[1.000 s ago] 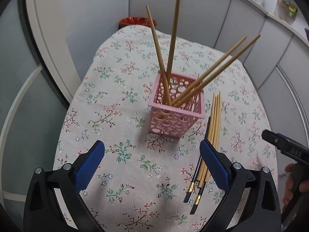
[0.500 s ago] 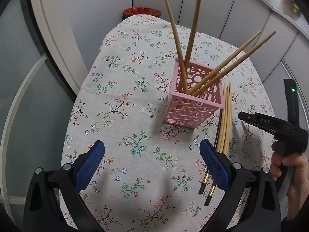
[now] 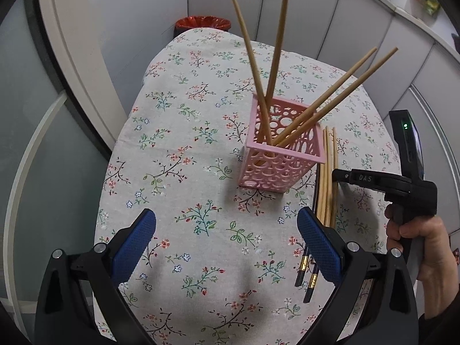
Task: Organize utensils
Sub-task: 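Grasp a third chopstick from the bundle with the right gripper, then reach the left gripper to the bundle and grasp a chopstick while the right holds its own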
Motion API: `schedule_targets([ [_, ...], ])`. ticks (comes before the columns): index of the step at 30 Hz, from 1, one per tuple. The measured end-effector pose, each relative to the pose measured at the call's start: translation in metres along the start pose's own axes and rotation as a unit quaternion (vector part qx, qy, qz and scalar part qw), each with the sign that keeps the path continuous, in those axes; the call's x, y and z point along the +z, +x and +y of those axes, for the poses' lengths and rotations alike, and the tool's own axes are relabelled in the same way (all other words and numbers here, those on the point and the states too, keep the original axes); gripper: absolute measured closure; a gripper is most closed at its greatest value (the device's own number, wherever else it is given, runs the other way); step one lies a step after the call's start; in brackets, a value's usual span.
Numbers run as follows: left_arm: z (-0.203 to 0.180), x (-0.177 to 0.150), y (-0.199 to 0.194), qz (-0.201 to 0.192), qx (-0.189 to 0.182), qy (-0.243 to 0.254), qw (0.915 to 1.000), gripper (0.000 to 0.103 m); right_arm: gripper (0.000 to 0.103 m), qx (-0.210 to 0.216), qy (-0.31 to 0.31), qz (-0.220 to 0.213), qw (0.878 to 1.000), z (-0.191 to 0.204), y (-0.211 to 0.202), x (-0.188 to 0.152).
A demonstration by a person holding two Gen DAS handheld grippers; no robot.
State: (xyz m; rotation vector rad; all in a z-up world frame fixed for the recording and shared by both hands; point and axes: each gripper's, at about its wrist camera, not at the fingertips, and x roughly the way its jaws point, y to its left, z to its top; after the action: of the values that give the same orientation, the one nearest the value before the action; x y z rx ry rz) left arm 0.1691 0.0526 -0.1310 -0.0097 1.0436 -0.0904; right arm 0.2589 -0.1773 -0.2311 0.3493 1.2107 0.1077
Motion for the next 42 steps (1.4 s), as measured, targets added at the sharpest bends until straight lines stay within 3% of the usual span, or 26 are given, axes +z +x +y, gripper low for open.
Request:
schedule_targets([
  [10,-0.014,-0.006,-0.015,-0.007,-0.021,0.008,0.9997,0.007,0.096,0.007,0.016,0.064,0.998,-0.018,-0.015,-0.029],
  [23,-0.044,-0.024,-0.026,-0.010,-0.028,0.044,0.9986,0.007,0.096,-0.005,-0.004,0.107,0.994,-0.063,-0.048,-0.080],
  [24,-0.047,-0.025,-0.025,-0.011,-0.027,0.048,0.9984,0.007,0.095,-0.003,-0.002,0.108,0.994,-0.066,-0.049,-0.080],
  [28,-0.051,-0.025,-0.023,-0.012,-0.025,0.054,0.9982,0.007,0.064,-0.002,0.019,0.087,0.996,-0.076,-0.058,-0.071],
  [36,-0.052,-0.021,-0.018,-0.007,-0.037,0.053,0.9978,0.009,0.064,-0.009,0.037,0.049,0.998,-0.078,-0.055,-0.040],
  [42,-0.058,-0.022,-0.016,-0.006,-0.041,0.069,0.9967,0.015,0.077,-0.028,0.019,0.050,0.998,-0.064,-0.033,-0.030],
])
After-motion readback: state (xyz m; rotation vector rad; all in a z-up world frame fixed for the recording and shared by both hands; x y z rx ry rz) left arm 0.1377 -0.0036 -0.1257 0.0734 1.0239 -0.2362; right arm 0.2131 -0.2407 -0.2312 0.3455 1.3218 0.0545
